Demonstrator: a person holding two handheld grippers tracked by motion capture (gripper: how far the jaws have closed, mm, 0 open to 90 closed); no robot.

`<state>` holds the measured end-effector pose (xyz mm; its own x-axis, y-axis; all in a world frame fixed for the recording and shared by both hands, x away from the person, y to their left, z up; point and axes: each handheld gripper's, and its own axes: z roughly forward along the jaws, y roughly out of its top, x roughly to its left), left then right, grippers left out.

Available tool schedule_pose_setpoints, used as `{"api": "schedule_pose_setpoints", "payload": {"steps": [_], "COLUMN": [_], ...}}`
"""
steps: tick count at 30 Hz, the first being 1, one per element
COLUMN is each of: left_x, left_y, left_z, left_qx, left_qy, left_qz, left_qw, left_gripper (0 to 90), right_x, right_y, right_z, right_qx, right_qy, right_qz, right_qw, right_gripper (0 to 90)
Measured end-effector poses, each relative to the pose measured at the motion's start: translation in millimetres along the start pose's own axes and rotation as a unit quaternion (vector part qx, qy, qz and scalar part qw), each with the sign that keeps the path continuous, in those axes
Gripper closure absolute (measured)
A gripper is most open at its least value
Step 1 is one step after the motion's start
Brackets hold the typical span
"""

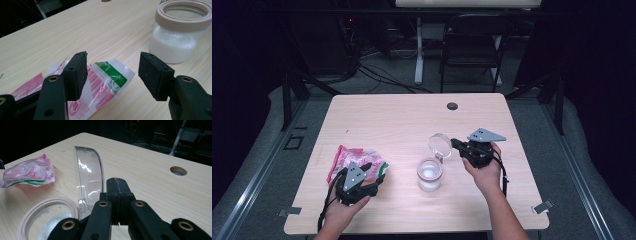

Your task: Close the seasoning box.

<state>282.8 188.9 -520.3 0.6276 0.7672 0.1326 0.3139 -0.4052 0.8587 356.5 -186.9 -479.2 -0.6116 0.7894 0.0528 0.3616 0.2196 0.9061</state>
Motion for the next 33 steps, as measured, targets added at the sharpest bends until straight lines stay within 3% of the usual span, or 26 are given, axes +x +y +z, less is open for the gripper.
{"api": "schedule_pose_setpoints", "payload": {"steps": [26,33], "left_x": [5.4,12.3], "left_y": [-1.4,-2.3], "left_z": [3.7,1.8], "left_qx": [-0.001,-0.005], "left_qy": [0.008,0.014], "left_qz": [0.000,-0.011], "left_qw": [1.0000,0.9998], "left_gripper": [41.4,41.4], "right_x": [11.3,16.6], "right_y": [1.7,1.9], "right_z": [-3.3,-2.9], "right_qx": [-0.006,-0.007], "right_qy": [0.006,0.007], "right_qz": [-0.014,-0.020], "right_qw": [0.9999,0.9998], "right_gripper": [90.0,90.0]}}
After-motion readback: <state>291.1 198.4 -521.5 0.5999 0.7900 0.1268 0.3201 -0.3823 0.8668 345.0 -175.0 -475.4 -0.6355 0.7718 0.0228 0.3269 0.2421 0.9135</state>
